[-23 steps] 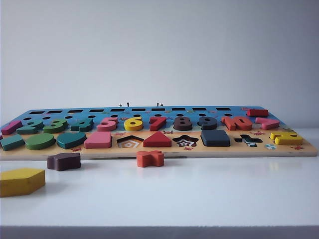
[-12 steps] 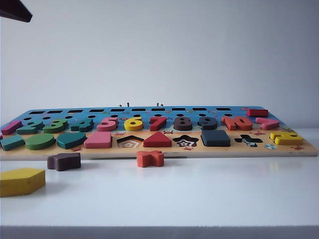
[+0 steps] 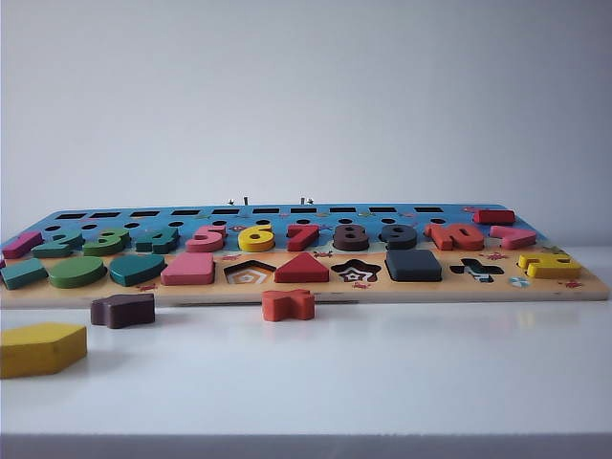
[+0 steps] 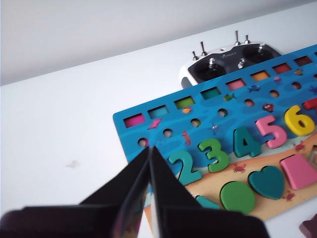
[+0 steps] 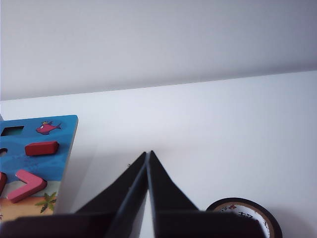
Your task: Insert the cube into the slot.
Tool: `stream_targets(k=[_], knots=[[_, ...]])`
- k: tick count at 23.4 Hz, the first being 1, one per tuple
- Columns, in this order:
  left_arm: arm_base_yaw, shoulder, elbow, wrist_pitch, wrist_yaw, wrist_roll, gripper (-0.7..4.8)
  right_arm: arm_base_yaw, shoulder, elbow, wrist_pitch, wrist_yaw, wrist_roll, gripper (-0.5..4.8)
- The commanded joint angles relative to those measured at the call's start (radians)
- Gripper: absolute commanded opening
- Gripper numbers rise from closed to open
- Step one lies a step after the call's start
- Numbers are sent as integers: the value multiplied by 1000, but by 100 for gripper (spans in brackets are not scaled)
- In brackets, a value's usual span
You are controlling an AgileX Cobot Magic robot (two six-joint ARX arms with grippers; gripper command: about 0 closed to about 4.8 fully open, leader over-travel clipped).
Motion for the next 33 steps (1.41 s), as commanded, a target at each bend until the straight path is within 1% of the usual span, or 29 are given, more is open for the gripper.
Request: stream_targets(k=[1,2,5,11,21,27,28,33], knots=[[7,-43,-39,19,-47,0,17,-2,-2,0,-6,6,-3,-5],[11,-73,-72,32,-86,-1,17,-2,-2,0,-13,6,-3,-5],[18,-112,-126,71,-134,-12,17,-2,-2,0,-14,6,-3,-4],[18,-175,-214,94,-183,-15,17,-2,-2,0,-12,6,-3,-5],[18,-269,-312,116,-234,-14,17,-2,-2,0,-6,6,-18,-6],[18,-320,-344,114,-240,-14,17,-2,-2,0,-5,5,-19,-6],[18,-329,-348,115,-240,-14,17,-2,-2,0,-5,1,-35,-7],[18,-335,-354,114,-239,-14,17,-3,-2,0,3,-20,-38,-7]])
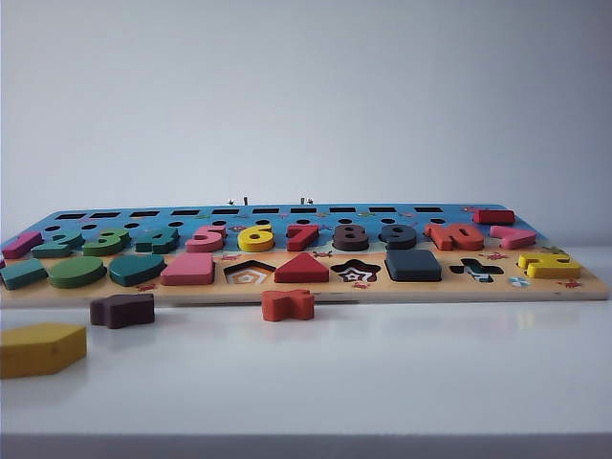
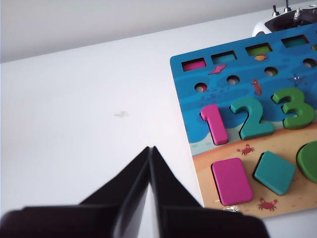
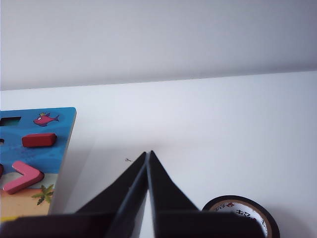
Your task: Insert the cube into the slot.
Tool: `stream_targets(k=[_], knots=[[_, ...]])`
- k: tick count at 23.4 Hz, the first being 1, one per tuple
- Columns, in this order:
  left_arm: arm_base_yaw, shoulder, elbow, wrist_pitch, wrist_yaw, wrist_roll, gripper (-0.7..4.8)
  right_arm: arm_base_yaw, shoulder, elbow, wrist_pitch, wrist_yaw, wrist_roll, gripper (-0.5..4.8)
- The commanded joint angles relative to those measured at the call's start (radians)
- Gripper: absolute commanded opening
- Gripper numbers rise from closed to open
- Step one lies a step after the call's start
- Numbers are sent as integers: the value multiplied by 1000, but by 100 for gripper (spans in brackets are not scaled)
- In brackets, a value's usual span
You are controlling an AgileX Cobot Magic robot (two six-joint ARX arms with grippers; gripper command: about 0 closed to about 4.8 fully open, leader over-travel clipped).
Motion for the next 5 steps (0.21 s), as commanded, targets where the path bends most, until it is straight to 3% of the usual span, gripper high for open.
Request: stream_targets(k=[1,5], knots=[[2,-4,-6,14,-2,-3,17,-12,-2,0,17,-14,-5,-7],[2,-11,-21,14,-2,-3,17,-70,-2,0,16,-86,-3,-7]])
